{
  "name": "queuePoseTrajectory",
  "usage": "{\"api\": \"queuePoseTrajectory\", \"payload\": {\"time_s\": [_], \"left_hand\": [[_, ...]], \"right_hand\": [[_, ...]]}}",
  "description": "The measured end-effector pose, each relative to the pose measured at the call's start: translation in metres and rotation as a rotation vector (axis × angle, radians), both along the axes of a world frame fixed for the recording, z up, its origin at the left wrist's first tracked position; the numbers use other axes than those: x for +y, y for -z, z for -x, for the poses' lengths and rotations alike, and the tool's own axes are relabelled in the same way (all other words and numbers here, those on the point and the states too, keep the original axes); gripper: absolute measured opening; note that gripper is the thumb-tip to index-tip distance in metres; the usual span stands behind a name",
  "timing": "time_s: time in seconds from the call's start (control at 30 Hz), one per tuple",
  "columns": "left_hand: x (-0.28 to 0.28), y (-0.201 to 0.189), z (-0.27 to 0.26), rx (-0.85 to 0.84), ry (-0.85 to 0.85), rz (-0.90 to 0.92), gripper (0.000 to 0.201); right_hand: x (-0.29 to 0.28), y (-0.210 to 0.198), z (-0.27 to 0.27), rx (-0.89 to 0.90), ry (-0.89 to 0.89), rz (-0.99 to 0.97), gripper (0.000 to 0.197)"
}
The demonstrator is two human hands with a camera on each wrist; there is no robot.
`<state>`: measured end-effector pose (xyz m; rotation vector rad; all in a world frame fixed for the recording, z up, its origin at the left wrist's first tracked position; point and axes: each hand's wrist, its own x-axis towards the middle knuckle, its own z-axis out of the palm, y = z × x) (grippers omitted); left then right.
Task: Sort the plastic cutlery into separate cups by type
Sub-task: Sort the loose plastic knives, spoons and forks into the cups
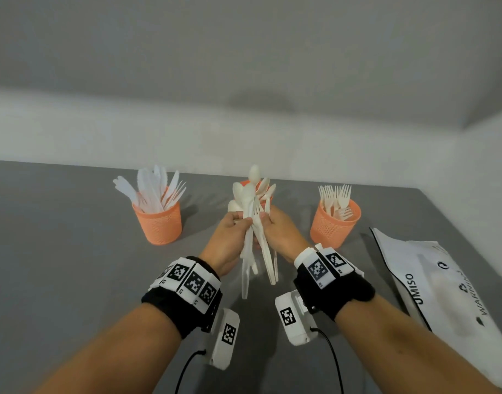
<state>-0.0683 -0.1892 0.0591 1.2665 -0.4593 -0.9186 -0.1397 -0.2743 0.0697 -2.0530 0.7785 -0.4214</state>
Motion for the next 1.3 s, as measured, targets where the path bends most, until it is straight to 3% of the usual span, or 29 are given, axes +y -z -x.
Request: {"api": "queuePoseTrajectory", "payload": {"time_s": [0.1, 0.27, 0.43, 0.53, 0.77, 0.87, 0.93, 1.03, 1.1, 1.2, 1.3], "left_hand": [[-0.012, 0.000, 0.005, 0.036, 0.022, -0.008, 0.015], [-0.031, -0.007, 0.012, 0.012, 0.047, 0.034, 0.018], [-0.045, -0.014, 0.020, -0.011, 0.025, 0.063, 0.007], [-0.047, -0.010, 0.021, -0.011, 0.005, 0.077, 0.012], [-0.044, -0.011, 0.014, -0.034, 0.005, 0.109, 0.017], [-0.045, -0.011, 0.009, -0.062, -0.004, 0.086, 0.022], [-0.045, -0.011, 0.007, -0.072, 0.002, 0.062, 0.023], [-0.044, -0.009, 0.007, -0.096, 0.024, 0.015, 0.022], [-0.044, -0.009, 0.009, -0.088, 0.045, 0.005, 0.023], [-0.046, -0.008, 0.013, -0.042, 0.067, 0.025, 0.029], [-0.046, -0.012, 0.014, 0.034, 0.097, 0.067, 0.024]], "right_hand": [[-0.012, -0.011, 0.012, 0.006, 0.045, 0.059, 0.032], [-0.053, -0.037, 0.037, -0.200, 0.225, -0.081, 0.020], [-0.045, -0.037, 0.035, 0.004, -0.019, 0.097, 0.030], [-0.042, -0.023, 0.030, -0.031, -0.034, 0.108, 0.031], [-0.044, -0.025, 0.034, -0.113, -0.076, -0.150, 0.028], [-0.061, -0.037, 0.041, -0.215, 0.020, -0.208, 0.023], [-0.082, -0.049, 0.049, -0.376, 0.155, -0.138, 0.011], [-0.120, -0.064, 0.063, -0.533, 0.302, 0.165, 0.007], [-0.142, -0.064, 0.067, -0.599, 0.362, 0.234, 0.019], [-0.161, -0.048, 0.066, -0.554, 0.380, 0.199, 0.033], [-0.172, -0.021, 0.066, -0.375, 0.332, -0.018, 0.037]]}}
